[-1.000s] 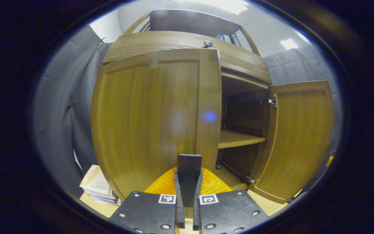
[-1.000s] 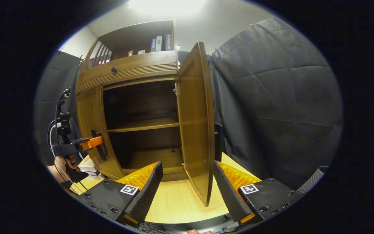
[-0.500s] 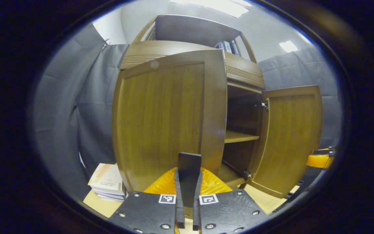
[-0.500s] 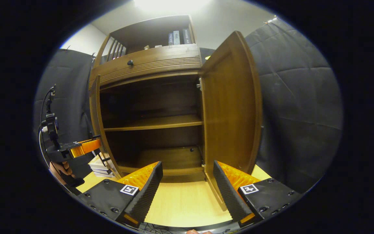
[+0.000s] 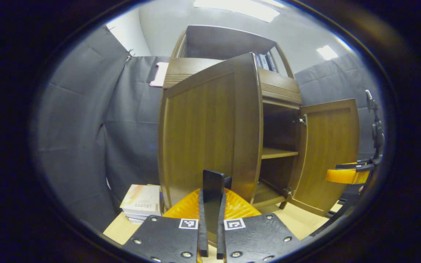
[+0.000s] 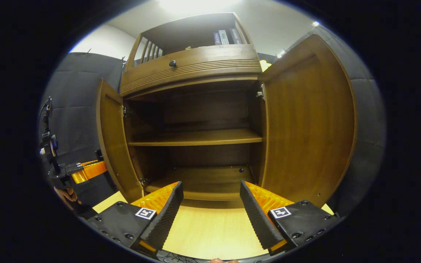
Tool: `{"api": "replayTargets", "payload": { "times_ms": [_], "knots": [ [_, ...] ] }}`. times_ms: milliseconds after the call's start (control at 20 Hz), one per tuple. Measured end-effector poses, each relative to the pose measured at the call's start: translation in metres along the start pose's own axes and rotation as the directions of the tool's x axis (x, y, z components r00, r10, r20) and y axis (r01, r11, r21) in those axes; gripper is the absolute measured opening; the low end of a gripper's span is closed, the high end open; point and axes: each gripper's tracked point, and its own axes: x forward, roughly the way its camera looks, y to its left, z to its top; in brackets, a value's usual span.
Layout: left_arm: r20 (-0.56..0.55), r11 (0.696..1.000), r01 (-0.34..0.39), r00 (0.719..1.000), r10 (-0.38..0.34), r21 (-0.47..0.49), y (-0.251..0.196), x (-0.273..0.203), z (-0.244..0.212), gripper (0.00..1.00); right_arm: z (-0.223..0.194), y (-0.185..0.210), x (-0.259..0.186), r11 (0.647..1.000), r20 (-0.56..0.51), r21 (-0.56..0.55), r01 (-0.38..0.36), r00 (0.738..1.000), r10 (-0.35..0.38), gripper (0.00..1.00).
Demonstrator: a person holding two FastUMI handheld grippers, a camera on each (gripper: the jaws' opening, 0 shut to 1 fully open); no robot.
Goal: Open the right door of the double-door shoe cabinet with the right hand, and open the left door with the left hand.
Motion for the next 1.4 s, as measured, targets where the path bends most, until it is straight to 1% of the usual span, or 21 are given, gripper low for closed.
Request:
{"api": "replayTargets", "payload": {
  "times_ms": [100, 150, 250, 300, 350, 400, 450, 550, 700, 900, 950, 1000, 1150, 1300, 1400],
  "knots": [
    [0.002, 1.000, -0.010, 1.000, 0.010, 0.005, 0.011, -0.008, 0.001, 0.11, -0.001, 0.006, 0.004, 1.000, -0.003, 0.004, -0.016, 1.000, 0.016, 0.98],
    [0.002, 1.000, -0.011, 1.000, 0.011, 0.010, 0.017, -0.012, 0.001, 0.12, -0.001, 0.009, 0.006, 1.000, -0.005, 0.007, -0.021, 1.000, 0.021, 0.98],
    [0.001, 1.000, -0.011, 1.000, 0.011, 0.017, 0.031, -0.020, 0.003, 0.10, -0.002, 0.012, 0.008, 1.000, -0.007, 0.015, -0.028, 1.000, 0.028, 0.98],
    [-0.002, 1.000, -0.015, 1.000, 0.015, 0.015, 0.039, -0.023, 0.003, 0.10, -0.002, 0.013, 0.008, 0.999, -0.007, 0.018, -0.030, 1.000, 0.030, 0.93],
    [-0.003, 1.000, -0.020, 1.000, 0.020, 0.009, 0.048, -0.028, 0.004, 0.12, -0.002, 0.014, 0.009, 0.999, -0.007, 0.020, -0.031, 0.999, 0.031, 0.98],
    [0.005, 1.000, -0.024, 1.000, 0.024, 0.006, 0.057, -0.032, 0.007, 0.11, -0.001, 0.013, 0.009, 0.999, -0.006, 0.021, -0.031, 1.000, 0.031, 0.93],
    [-0.001, 1.000, -0.025, 1.000, 0.025, 0.007, 0.068, -0.034, 0.007, 0.11, 0.000, 0.013, 0.010, 0.999, -0.005, 0.021, -0.030, 1.000, 0.030, 0.98],
    [-0.001, 0.999, -0.025, 1.000, 0.025, 0.019, 0.090, -0.040, 0.008, 0.11, 0.001, 0.010, 0.010, 1.000, -0.002, 0.018, -0.026, 1.000, 0.026, 0.98],
    [-0.013, 1.000, -0.028, 1.000, 0.028, -0.001, 0.125, -0.045, 0.008, 0.11, 0.003, 0.006, 0.010, 1.000, 0.000, 0.022, -0.018, 1.000, 0.018, 0.98],
    [-0.028, 0.998, -0.014, 0.999, 0.016, 0.060, 0.161, -0.049, 0.010, 0.10, 0.006, -0.001, 0.006, 1.000, 0.002, 0.013, -0.001, 1.000, 0.001, 0.98],
    [-0.034, 0.998, -0.012, 0.999, 0.014, 0.059, 0.165, -0.050, 0.008, 0.10, 0.006, -0.003, 0.006, 1.000, 0.001, 0.009, 0.003, 1.000, -0.003, 0.98],
    [-0.037, 0.999, -0.007, 0.999, 0.009, 0.052, 0.169, -0.049, 0.007, 0.10, 0.007, -0.006, 0.005, 1.000, 0.001, 0.007, 0.010, 1.000, -0.010, 0.92],
    [-0.042, 0.999, -0.002, 0.999, 0.004, 0.042, 0.171, -0.048, 0.004, 0.11, 0.010, -0.013, 0.002, 1.000, 0.009, 0.010, 0.028, 1.000, -0.028, 0.92],
    [-0.056, 0.998, -0.024, 0.998, 0.027, 0.056, 0.168, -0.048, -0.004, 0.10, 0.013, -0.022, 0.001, 0.999, 0.016, 0.009, 0.044, 0.999, -0.045, 0.92],
    [-0.069, 0.998, -0.051, 0.996, 0.054, 0.043, 0.168, -0.057, -0.010, 0.10, 0.012, -0.026, 0.001, 0.999, 0.011, 0.010, 0.045, 0.999, -0.046, 0.92]
  ]
}}
